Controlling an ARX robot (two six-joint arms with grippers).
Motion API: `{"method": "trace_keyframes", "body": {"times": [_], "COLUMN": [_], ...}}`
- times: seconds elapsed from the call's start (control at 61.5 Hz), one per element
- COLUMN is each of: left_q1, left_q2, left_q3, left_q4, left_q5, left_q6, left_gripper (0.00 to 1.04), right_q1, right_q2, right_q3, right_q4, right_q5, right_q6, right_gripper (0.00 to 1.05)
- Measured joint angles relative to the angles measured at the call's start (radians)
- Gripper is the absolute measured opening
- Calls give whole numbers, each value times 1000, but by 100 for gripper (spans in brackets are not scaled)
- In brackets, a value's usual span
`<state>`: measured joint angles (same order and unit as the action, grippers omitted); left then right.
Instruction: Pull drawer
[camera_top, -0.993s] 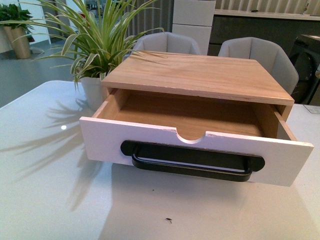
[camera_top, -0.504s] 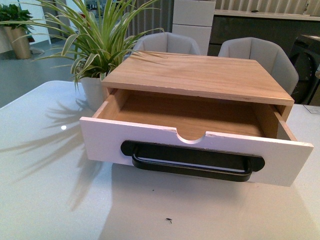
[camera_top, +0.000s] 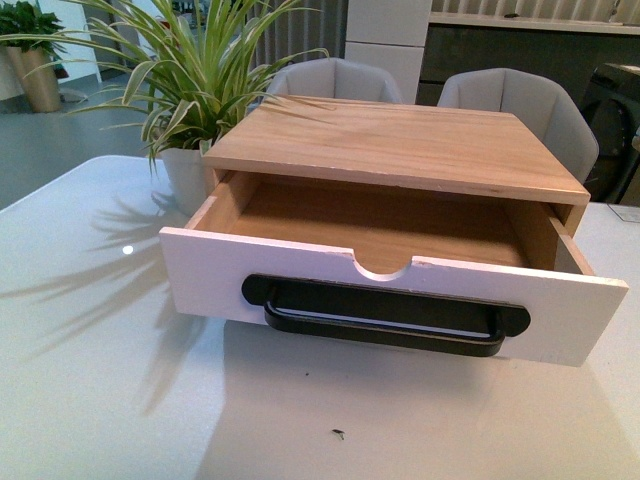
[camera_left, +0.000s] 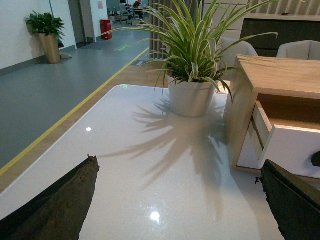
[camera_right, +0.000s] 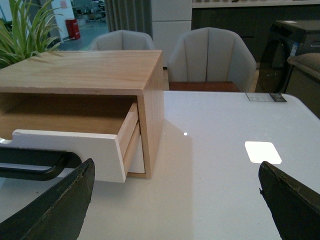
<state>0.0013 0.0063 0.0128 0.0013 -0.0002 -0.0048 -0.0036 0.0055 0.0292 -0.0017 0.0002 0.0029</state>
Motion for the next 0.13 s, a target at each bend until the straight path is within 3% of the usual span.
{"method": "trace_keyframes", "body": {"times": [0.13], "left_q1": [0], "left_q2": [0], "left_q3": [0], "left_q4": [0], "left_q5": [0], "left_q6": [0], "left_gripper": [97], "right_q1": [0], "right_q2": [0], "right_q3": [0], "right_q4": [0], "right_q5": [0], "right_q6": [0], "right_gripper": [96]}}
